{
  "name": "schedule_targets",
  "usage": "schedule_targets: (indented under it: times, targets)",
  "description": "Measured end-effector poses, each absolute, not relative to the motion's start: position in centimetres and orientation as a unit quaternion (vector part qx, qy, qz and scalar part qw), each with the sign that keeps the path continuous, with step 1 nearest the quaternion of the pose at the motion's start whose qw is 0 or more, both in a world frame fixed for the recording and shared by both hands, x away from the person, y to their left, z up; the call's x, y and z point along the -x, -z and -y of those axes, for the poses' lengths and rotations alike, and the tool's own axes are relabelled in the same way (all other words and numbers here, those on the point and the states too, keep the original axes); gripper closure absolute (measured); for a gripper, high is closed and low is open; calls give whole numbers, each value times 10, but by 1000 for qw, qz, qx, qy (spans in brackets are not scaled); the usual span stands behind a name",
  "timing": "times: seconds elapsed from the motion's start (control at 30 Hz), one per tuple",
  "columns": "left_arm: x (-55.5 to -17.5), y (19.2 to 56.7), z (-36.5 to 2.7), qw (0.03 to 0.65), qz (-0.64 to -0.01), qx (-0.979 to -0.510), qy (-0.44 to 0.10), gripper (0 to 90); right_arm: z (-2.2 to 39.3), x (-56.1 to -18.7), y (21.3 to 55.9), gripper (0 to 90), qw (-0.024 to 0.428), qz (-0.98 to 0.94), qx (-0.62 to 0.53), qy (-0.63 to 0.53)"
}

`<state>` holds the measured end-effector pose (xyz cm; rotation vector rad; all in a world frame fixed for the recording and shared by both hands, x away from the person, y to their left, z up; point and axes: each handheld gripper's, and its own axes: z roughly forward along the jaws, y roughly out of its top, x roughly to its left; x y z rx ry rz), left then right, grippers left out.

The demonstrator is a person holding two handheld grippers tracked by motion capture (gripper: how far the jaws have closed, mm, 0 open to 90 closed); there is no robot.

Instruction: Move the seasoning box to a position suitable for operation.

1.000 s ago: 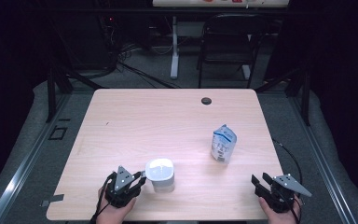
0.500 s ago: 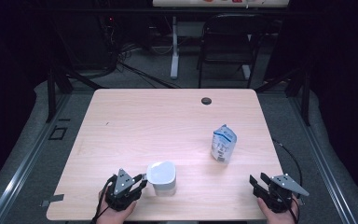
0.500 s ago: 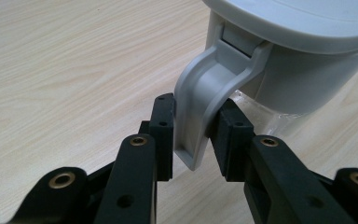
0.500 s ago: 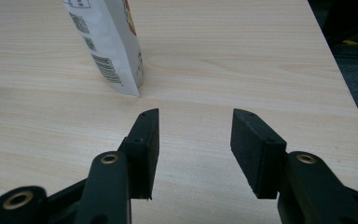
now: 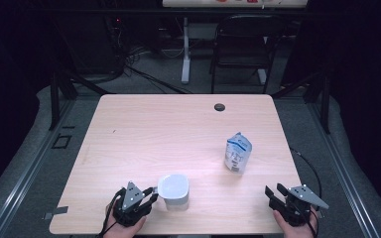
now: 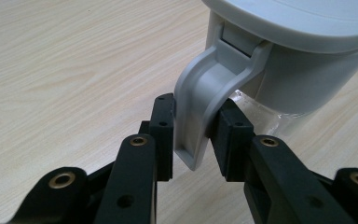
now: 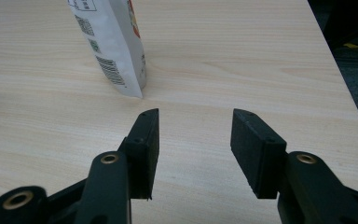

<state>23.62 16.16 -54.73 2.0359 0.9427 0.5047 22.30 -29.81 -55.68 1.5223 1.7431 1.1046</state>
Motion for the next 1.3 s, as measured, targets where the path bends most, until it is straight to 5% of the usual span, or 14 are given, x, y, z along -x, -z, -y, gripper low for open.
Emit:
schedule_targets:
  times: [0.43,0.83,1.3]
  targets:
    - [-236,544,-165,420,-373,-807,-184,695,298,-222,557,524,285,-650,-570,-414]
    - [-235,533,-177,433,-377,-801,-169,565,293,-224,558,524,280,-658,-566,-411]
    - [-236,520,-201,447,-402,-778,-183,553,283,-225,551,524,283,-667,-546,-421]
